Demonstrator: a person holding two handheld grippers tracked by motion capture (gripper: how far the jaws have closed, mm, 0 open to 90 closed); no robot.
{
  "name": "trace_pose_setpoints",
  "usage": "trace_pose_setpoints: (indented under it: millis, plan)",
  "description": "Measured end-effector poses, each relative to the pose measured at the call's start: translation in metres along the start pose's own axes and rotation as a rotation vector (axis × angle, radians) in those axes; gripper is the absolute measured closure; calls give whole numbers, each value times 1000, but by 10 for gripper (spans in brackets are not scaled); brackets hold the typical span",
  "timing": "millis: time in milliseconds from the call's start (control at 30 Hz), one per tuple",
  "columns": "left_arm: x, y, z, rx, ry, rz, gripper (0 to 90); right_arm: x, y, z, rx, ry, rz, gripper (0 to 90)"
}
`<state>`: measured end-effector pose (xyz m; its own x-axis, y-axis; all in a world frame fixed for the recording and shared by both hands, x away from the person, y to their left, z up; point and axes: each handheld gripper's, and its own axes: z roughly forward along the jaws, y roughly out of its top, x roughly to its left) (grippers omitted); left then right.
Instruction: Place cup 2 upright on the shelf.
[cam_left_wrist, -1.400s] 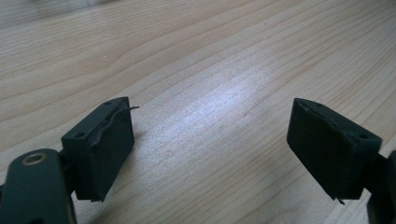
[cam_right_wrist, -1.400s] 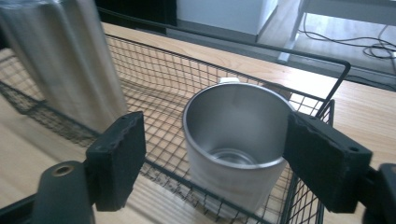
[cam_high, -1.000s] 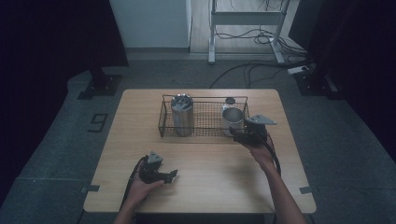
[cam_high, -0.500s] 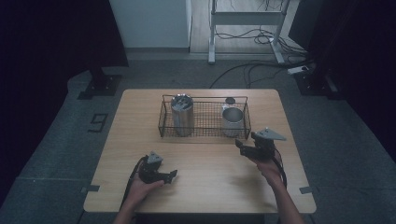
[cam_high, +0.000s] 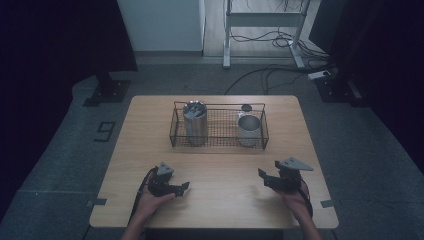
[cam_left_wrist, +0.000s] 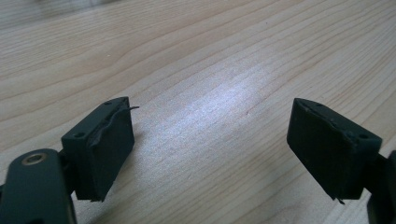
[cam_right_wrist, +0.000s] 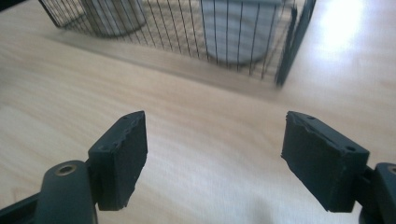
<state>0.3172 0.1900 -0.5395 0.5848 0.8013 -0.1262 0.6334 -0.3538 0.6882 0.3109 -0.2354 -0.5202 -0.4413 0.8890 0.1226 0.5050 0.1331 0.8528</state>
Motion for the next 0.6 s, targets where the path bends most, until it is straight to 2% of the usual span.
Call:
trace_pose_setpoints:
  millis: [100,300,600]
  plan:
    - [0,0,0,-1,1,-3,151,-1,-11,-3,24,-9,-1,219]
    - [-1,0,1,5,4,3,151,-3,-26,-4,37,-7,19,220]
    - [-3,0,1,1,2,7,151,-4,-28,-6,39,-23,22,200]
